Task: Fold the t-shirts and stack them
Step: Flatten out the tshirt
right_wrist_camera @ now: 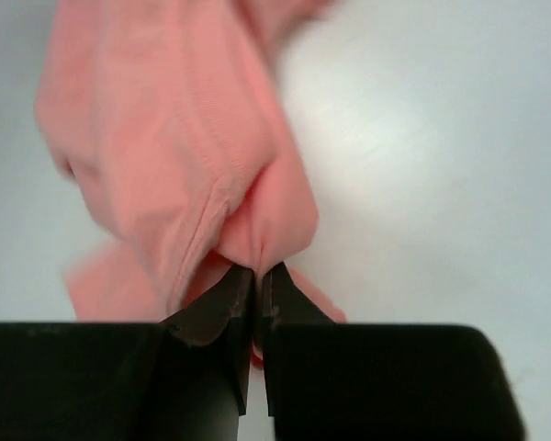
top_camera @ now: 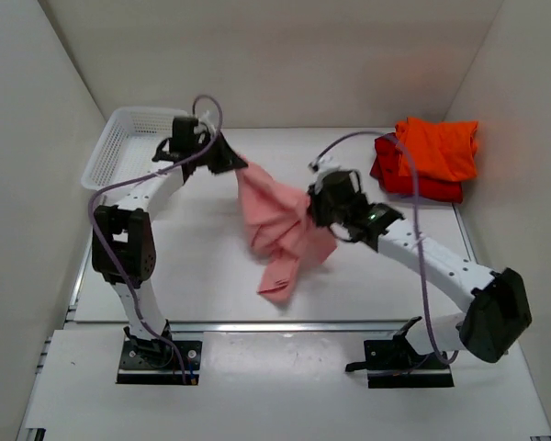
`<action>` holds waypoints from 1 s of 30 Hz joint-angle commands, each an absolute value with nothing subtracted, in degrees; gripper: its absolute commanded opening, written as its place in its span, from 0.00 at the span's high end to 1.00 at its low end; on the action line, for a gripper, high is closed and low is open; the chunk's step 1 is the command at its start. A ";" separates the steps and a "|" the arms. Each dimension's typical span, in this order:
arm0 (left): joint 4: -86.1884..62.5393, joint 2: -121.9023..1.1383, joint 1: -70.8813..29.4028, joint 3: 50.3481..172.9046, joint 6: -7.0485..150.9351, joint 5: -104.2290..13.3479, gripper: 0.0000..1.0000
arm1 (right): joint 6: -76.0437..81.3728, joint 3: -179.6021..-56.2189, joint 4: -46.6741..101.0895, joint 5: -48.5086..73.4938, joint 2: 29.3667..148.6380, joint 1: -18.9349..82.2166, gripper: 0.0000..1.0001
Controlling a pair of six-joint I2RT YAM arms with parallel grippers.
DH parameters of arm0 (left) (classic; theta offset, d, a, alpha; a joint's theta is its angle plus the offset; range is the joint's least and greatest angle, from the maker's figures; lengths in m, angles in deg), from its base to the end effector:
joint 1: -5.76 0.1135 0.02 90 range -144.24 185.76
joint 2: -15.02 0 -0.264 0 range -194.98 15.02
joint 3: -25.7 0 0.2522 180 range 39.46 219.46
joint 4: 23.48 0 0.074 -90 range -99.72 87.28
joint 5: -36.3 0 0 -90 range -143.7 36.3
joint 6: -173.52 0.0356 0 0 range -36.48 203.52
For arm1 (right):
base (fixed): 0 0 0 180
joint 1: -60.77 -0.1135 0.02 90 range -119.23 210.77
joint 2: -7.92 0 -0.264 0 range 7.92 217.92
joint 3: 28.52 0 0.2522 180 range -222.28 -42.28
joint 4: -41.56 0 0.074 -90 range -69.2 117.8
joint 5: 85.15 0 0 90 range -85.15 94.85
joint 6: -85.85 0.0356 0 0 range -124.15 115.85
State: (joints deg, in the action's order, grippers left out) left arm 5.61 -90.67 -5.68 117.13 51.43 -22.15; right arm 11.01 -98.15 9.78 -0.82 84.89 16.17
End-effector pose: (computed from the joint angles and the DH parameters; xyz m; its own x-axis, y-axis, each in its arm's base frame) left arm 0.3998 -0.0999 0.2339 -0.8579 -0.2883 -0.4253 0.1017 0.7160 -0.6906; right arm 0.2129 0.2050 0.2694 -0.6021 -0.2282 -0.7651 -0.5042 0.8517 0.1427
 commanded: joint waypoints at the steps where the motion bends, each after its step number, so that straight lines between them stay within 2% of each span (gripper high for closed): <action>1: 3.72 -88.68 -5.84 135.20 45.04 -14.87 1.00 | -2.28 -112.45 5.83 -10.95 78.51 26.03 1.00; 5: 5.57 -87.11 -6.37 143.25 44.41 -15.29 1.00 | -5.38 -123.64 2.24 -7.64 76.48 29.74 1.00; 9: 3.04 -84.47 -2.78 134.42 44.24 -16.35 0.99 | -1.87 -124.29 -2.34 -4.82 76.39 23.79 1.00; 11: -0.82 -84.90 0.38 127.21 42.23 -13.64 0.80 | 2.07 -119.12 -2.26 -4.64 76.48 18.25 1.00; 12: -1.37 -85.60 2.14 126.22 41.52 -12.06 0.62 | 3.48 -115.96 -1.39 -3.68 77.00 13.79 1.00; 13: -2.59 -85.96 3.90 124.47 41.16 -11.52 0.53 | 6.45 -114.10 0.28 -2.19 77.35 9.92 1.00; 14: -3.82 -87.27 5.57 122.79 39.59 -8.29 0.41 | 9.62 -107.91 6.12 3.82 80.49 4.40 0.97; 15: -4.96 -87.72 8.63 122.34 39.14 -7.31 0.35 | 10.69 -107.23 6.88 4.49 81.65 1.21 0.81; 16: -4.97 -87.63 8.83 122.34 39.05 -5.99 0.35 | 11.31 -106.27 8.36 4.06 84.19 -0.30 0.57; 19: -0.69 -86.41 10.15 121.29 42.63 -3.96 0.33 | 11.67 -105.83 10.13 3.97 87.81 -2.08 0.23; 21: 3.96 -84.65 9.81 118.84 46.42 -4.13 0.33 | 11.76 -105.03 11.63 4.24 87.47 0.63 0.18; 23: 8.28 -78.61 8.40 109.91 50.63 -5.61 0.33 | 12.11 -102.40 13.12 1.88 85.19 3.10 0.18; 27: 12.78 -64.99 -1.68 93.54 54.52 -14.82 0.32 | 14.65 -96.26 14.61 2.12 81.23 16.95 0.19; 30: 13.75 -57.51 -8.54 80.97 51.72 -18.01 0.31 | 15.80 -93.00 16.81 7.74 79.29 29.34 0.19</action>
